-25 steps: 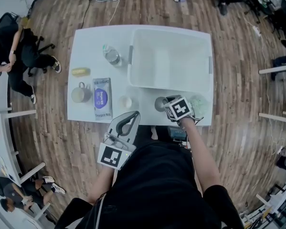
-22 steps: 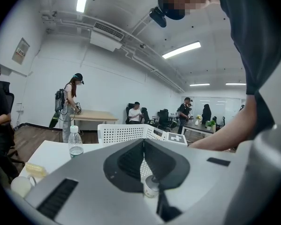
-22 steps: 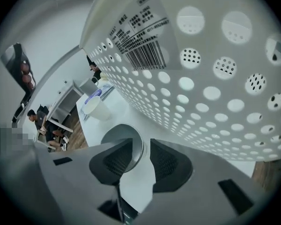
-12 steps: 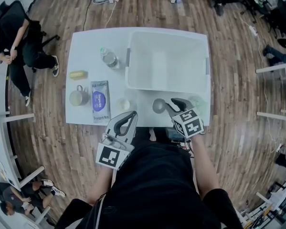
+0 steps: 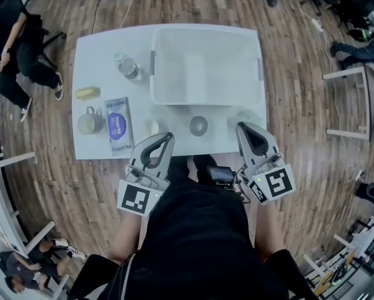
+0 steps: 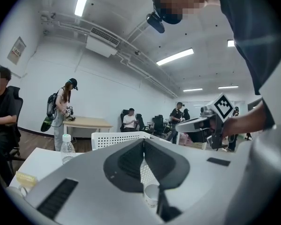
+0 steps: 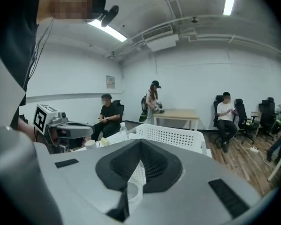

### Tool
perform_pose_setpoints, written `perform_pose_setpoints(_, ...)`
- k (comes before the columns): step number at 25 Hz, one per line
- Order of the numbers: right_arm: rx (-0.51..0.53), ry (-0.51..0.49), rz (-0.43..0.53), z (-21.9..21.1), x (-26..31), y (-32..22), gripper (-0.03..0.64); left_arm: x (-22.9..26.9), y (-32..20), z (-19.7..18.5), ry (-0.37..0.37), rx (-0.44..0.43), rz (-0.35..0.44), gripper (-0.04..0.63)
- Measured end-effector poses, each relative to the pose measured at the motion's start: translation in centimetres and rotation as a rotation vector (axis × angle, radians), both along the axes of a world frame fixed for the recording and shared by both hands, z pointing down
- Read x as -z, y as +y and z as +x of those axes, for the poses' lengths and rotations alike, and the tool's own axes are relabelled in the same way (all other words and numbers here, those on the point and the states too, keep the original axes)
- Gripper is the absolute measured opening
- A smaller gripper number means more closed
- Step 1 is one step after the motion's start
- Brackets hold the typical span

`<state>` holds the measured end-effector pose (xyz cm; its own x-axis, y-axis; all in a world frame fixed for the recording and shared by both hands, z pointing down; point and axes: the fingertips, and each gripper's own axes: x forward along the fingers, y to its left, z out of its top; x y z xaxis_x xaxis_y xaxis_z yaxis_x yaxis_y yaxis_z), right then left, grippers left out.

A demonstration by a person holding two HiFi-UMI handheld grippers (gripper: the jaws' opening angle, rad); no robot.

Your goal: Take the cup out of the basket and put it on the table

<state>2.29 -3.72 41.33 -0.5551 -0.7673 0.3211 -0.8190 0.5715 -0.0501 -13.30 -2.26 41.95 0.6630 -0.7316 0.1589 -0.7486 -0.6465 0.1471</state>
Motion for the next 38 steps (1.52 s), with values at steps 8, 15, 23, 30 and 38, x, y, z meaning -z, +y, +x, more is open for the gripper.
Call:
perform_pose_setpoints(8, 0.091, -0.062, 0.121, -0.3, 4.5, 4.6, 0.024, 2.6, 3.8, 1.8, 0.02, 0.015, 0.048, 0.009)
perform_pose_setpoints(15, 0.137, -0.128, 0.178, 2.6, 6.1, 10.0, 0.023, 4.4, 8.8, 5.2, 0.052, 0.049, 0.105, 0.009)
perform_pose_setpoints(23, 0.194, -0.186, 0.207, 8.0, 6.5, 18.9, 0.023, 5.2, 18.0, 12.9, 0.055, 0.059, 0.1, 0.009)
perform_pose_setpoints(30, 0.21, -0.255, 0.204, 11.4, 6.9, 24.0, 0.023, 5.0, 23.5, 15.2, 0.019, 0.118, 0.081, 0.009)
perform_pose_setpoints(38, 0.208, -0.257, 0.215, 10.7, 6.8, 26.0, 0.023, 5.8, 24.8, 16.1, -0.001, 0.083, 0.105, 0.009)
